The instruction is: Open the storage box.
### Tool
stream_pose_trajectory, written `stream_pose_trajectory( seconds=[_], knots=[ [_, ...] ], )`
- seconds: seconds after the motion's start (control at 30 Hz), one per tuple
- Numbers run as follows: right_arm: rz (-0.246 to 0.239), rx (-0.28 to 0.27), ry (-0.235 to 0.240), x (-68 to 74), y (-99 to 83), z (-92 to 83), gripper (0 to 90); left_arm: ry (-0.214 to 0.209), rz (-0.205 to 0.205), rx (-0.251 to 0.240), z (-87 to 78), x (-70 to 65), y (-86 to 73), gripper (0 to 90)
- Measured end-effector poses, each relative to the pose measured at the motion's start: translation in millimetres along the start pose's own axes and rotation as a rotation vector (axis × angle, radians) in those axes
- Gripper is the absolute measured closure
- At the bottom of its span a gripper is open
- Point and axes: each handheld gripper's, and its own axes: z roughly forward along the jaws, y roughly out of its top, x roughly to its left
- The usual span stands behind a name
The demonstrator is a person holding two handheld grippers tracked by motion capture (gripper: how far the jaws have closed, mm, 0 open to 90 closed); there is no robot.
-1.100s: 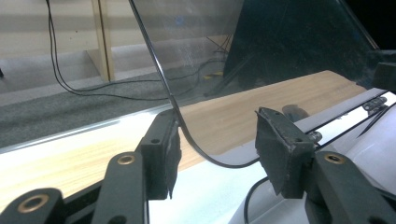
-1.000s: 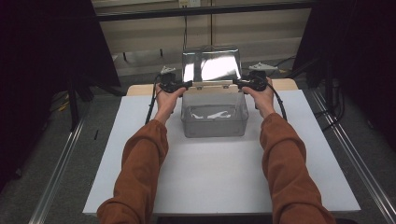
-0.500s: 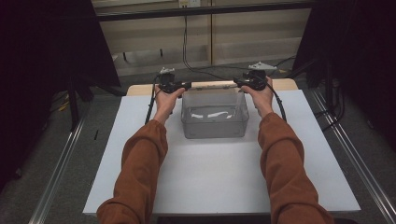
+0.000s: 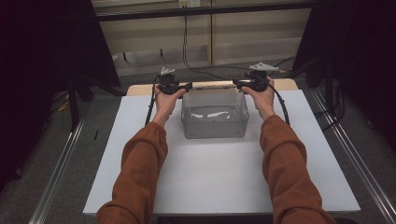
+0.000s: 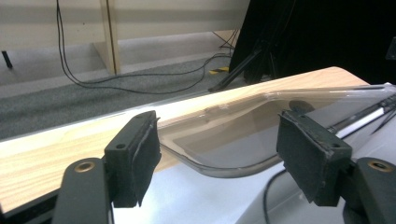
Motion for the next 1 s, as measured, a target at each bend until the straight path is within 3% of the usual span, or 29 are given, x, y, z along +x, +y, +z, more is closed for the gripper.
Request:
stream_pose_trajectory(
  seconds=[0.4, 0.67, 1.0],
  knots=[
    [-0.008, -0.016, -0.008, 5.1, 0.7, -11.9, 19.7, 0.017, -0.002, -0.036, -9.7, 0.1, -8.2, 14.4],
    [0.008, -0.036, 0.003, 7.2, -2.0, -18.5, 10.5, 0.015, 0.029, -0.052, -17.7, -7.1, -9.9, 8.6],
    [-0.018, -0.061, 0.006, 13.9, -7.6, -32.1, 4.4, 0.007, 0.056, -0.075, -28.0, -13.3, -16.1, 4.8]
  ],
)
